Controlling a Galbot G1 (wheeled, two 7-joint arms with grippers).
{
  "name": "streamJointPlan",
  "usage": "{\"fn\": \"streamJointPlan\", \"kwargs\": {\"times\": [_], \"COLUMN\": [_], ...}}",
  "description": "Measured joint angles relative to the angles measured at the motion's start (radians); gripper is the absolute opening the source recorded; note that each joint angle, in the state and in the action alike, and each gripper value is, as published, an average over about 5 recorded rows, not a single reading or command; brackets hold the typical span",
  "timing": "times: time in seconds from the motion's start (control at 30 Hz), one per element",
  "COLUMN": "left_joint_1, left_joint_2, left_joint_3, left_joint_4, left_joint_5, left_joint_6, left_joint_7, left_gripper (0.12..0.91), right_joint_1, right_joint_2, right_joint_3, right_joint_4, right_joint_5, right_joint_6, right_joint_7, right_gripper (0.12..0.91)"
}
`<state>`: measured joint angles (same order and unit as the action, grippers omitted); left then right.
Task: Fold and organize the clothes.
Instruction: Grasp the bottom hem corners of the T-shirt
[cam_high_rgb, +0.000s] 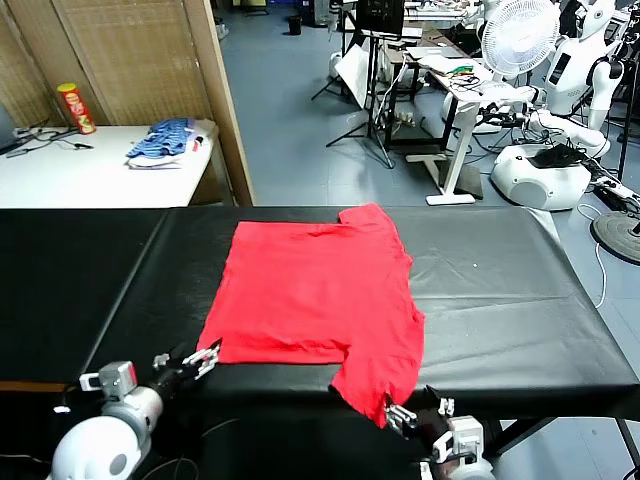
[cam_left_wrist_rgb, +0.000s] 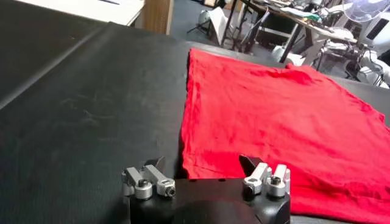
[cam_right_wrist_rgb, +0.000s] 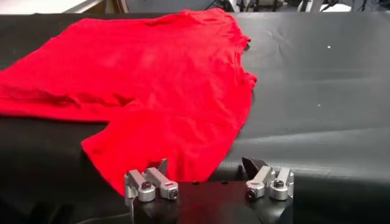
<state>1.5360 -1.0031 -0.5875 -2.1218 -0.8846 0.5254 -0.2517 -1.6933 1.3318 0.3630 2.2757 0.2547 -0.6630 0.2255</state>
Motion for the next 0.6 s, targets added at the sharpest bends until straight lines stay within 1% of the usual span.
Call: {"fn": "streamJointPlan", "kwargs": {"times": [0.07, 0.23, 0.27, 0.33, 0.37, 0.47, 0.5, 0.6], "left_joint_1": [0.0, 0.0, 0.0, 0.001, 0.001, 0.001, 0.001, -0.001], "left_joint_2": [-0.001, -0.003, -0.003, -0.004, -0.004, -0.006, -0.007, -0.01], "left_joint_3": [0.0, 0.0, 0.001, 0.001, 0.001, 0.004, 0.006, 0.013], "left_joint_4": [0.001, 0.007, 0.009, 0.011, 0.012, 0.013, 0.014, 0.02], "left_joint_5": [0.002, 0.006, 0.006, 0.004, 0.003, 0.002, 0.002, 0.002], "left_joint_6": [0.003, 0.016, 0.018, 0.021, 0.022, 0.028, 0.03, 0.038], "left_joint_7": [0.001, 0.005, 0.005, 0.005, 0.005, 0.005, 0.005, 0.005], "left_gripper": [0.798, 0.796, 0.786, 0.731, 0.687, 0.526, 0.459, 0.308], "right_joint_1": [0.0, 0.001, 0.001, 0.001, 0.001, 0.0, -0.001, -0.004], "right_joint_2": [0.001, 0.006, 0.006, 0.007, 0.008, 0.008, 0.008, 0.006], "right_joint_3": [-0.002, -0.01, -0.011, -0.011, -0.011, -0.006, -0.003, 0.008], "right_joint_4": [-0.002, -0.007, -0.008, -0.009, -0.01, -0.014, -0.015, -0.013], "right_joint_5": [0.0, 0.0, 0.0, -0.001, -0.003, -0.011, -0.013, -0.016], "right_joint_6": [0.0, -0.002, -0.003, -0.006, -0.008, -0.011, -0.011, -0.012], "right_joint_7": [0.003, 0.015, 0.017, 0.022, 0.024, 0.027, 0.027, 0.028], "right_gripper": [0.672, 0.491, 0.452, 0.371, 0.314, 0.187, 0.159, 0.124]}}
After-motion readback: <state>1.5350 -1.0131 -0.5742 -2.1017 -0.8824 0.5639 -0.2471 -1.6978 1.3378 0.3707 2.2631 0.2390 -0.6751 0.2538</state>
